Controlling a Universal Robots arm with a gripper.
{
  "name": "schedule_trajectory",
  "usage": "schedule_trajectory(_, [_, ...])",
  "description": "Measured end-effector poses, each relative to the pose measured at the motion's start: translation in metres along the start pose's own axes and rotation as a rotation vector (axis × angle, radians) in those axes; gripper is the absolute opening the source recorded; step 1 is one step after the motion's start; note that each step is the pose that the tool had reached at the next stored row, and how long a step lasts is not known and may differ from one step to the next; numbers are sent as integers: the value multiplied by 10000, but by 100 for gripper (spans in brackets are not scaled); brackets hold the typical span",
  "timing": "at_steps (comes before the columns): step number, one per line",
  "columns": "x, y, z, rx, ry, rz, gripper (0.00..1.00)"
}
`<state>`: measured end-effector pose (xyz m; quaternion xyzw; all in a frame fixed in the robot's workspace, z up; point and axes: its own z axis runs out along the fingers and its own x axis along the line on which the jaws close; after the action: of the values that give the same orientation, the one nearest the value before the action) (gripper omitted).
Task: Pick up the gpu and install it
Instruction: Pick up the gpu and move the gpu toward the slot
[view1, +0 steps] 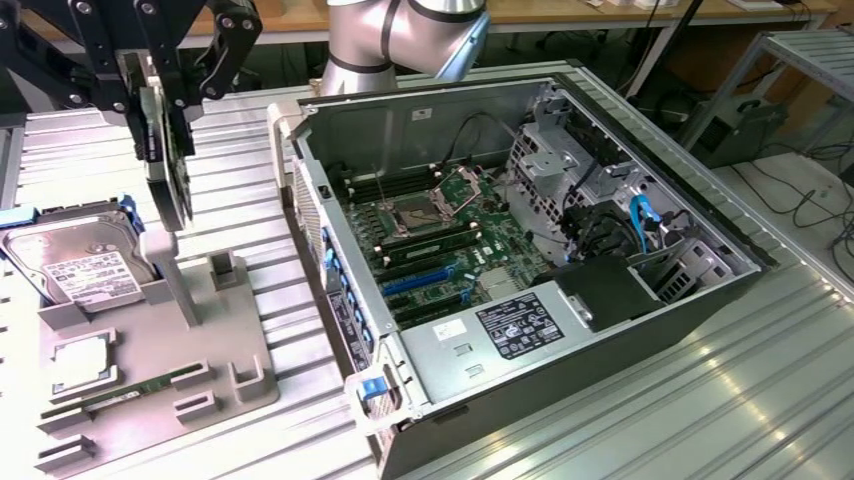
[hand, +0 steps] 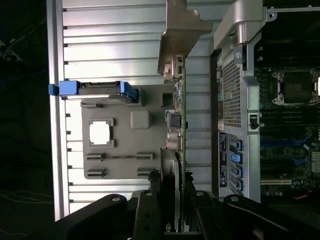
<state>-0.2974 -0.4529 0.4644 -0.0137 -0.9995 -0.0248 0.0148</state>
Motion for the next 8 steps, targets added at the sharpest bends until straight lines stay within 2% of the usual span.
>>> schedule_trajectory(8, [-1,-1,0,0,0,0,27])
